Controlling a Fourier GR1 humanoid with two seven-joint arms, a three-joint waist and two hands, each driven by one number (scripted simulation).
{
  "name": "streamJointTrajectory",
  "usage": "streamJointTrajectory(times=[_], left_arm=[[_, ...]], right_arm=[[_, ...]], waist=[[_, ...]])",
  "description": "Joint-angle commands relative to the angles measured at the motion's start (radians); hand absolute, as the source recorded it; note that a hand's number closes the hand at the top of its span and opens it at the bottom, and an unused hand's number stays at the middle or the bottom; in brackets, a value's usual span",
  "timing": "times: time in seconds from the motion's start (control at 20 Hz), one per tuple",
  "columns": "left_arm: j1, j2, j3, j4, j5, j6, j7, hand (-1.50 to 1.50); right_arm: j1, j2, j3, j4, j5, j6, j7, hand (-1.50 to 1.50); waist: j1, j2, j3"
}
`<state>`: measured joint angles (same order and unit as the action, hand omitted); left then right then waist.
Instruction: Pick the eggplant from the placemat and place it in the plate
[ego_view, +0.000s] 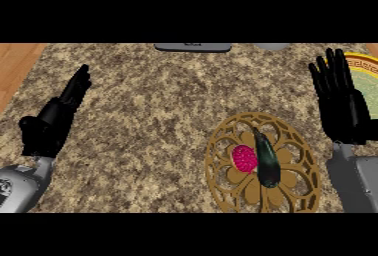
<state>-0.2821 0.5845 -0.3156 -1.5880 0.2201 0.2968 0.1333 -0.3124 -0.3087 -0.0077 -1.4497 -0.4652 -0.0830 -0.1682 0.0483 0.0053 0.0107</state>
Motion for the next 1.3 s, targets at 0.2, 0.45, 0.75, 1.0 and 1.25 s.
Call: streamJointTrajectory(times=[0.2, 0.45, 0.75, 1.0, 1.25], left_arm=[[0.043, -0.05, 0.055, 0.064, 0.061, 0.006, 0.037, 0.0], [0.094, -0.094, 0.072, 0.132, 0.122, -0.03, 0.002, 0.0], [0.049, -0.144, 0.107, 0.267, 0.104, -0.058, -0.048, 0.0], [0.102, -0.116, 0.121, 0.184, 0.109, -0.083, -0.005, 0.0], [0.098, -0.153, 0.128, 0.171, 0.08, -0.082, 0.008, 0.0]], right_arm=[[-0.082, -0.09, 0.068, 0.225, -0.155, 0.392, 0.177, 1.5], [0.014, -0.118, 0.032, 0.348, 0.081, 0.227, -0.048, -1.5], [0.032, -0.167, 0.148, 0.483, 0.204, 0.531, -0.257, -1.5], [-0.018, -0.262, 0.181, 0.512, 0.332, 0.579, -0.291, -1.5], [-0.108, -0.284, 0.173, 0.476, 0.372, 0.613, -0.175, -1.5]], waist=[[0.009, 0.017, -0.009], [-0.026, 0.016, -0.009], [-0.044, 0.001, -0.01], [-0.038, -0.005, -0.01], [-0.043, -0.006, -0.011]])
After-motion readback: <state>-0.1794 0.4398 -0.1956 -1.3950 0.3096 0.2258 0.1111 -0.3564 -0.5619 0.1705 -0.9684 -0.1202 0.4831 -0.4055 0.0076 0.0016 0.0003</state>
